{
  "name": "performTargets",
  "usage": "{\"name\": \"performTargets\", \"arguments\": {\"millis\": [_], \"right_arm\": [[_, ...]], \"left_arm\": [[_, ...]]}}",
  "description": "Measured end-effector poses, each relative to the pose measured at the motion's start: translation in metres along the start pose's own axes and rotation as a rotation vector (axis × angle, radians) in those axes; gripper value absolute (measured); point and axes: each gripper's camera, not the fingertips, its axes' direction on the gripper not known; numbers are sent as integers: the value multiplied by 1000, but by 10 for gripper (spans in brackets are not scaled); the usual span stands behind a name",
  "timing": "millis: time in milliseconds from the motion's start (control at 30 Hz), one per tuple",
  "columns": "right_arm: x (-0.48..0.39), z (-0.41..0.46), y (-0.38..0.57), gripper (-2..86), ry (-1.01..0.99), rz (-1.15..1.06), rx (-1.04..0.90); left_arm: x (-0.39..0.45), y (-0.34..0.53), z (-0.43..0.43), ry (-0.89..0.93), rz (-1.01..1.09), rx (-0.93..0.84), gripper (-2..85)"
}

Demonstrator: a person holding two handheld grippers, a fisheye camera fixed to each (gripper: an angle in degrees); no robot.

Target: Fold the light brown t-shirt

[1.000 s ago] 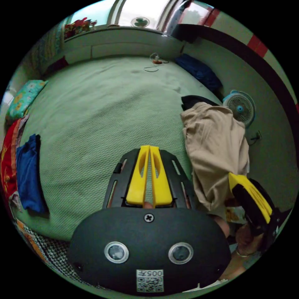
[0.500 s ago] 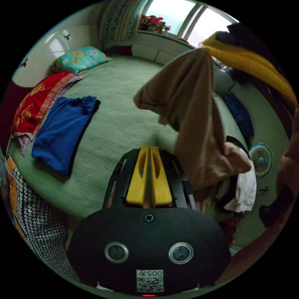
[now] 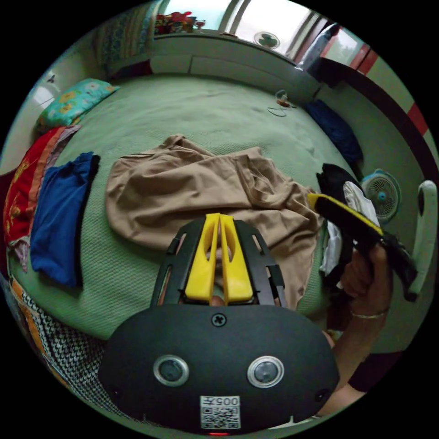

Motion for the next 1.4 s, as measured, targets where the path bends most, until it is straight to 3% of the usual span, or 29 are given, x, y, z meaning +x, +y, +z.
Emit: {"name": "performTargets", "arguments": {"millis": [100, 267, 500, 633, 833, 1067, 1267, 1400], "right_arm": [[13, 4, -11, 43, -84, 10, 8], [18, 29, -17, 48, 94, -96, 1], [34, 74, -33, 49, 139, -85, -113], [40, 78, -38, 50, 214, -110, -77], [61, 68, -37, 90, 246, -189, 101], [100, 94, -57, 107, 103, -114, 27], [112, 95, -68, -3, 65, -127, -8], [110, 68, -62, -10, -182, -232, 32]], "left_arm": [[3, -8, 14, 18, -5, -28, -6], [14, -21, 19, 52, 22, 11, -5], [50, -23, 43, -161, 167, -50, 8], [55, -19, 44, -229, 197, -43, 14], [47, -16, 35, -122, 180, -58, -1], [31, -15, 23, -106, 184, -64, -2], [9, -21, 5, -48, 138, -52, 18], [-12, -25, -19, -155, 60, -12, 70]]}}
